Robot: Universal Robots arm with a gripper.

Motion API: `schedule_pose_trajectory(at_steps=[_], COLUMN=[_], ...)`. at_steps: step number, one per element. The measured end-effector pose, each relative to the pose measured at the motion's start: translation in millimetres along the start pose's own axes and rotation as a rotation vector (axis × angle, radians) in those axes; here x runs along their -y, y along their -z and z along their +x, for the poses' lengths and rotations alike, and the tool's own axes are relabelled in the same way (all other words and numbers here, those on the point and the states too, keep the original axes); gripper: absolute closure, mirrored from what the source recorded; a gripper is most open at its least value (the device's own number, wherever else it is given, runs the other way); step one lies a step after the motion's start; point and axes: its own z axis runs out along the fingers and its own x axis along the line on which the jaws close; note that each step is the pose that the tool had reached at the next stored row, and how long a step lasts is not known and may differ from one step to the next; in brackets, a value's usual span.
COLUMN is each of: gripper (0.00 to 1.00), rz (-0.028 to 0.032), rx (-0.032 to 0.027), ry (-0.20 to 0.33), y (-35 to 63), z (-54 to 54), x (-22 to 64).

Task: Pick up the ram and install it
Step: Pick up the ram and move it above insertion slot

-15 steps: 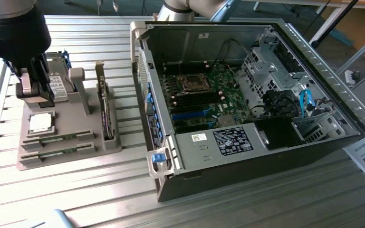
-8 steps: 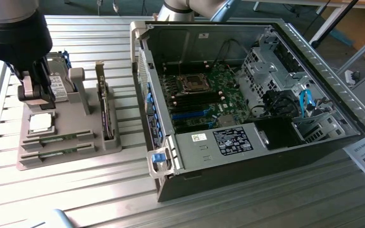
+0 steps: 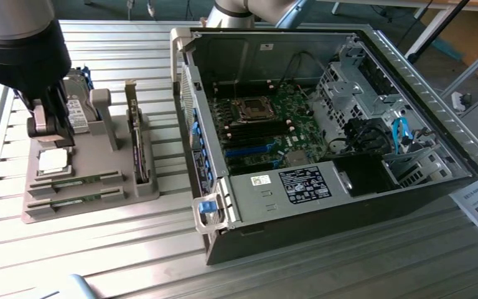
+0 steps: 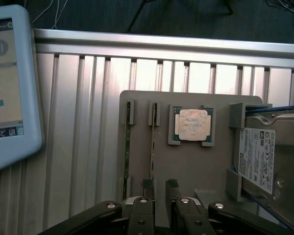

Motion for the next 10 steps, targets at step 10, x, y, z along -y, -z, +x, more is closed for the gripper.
schedule_pose_trajectory(at_steps=[10], gripper=[0.76], rz=[0.0], rx=[0.0], ry=[0.0], y=[-11.7], z=[-0.3], x=[0.3])
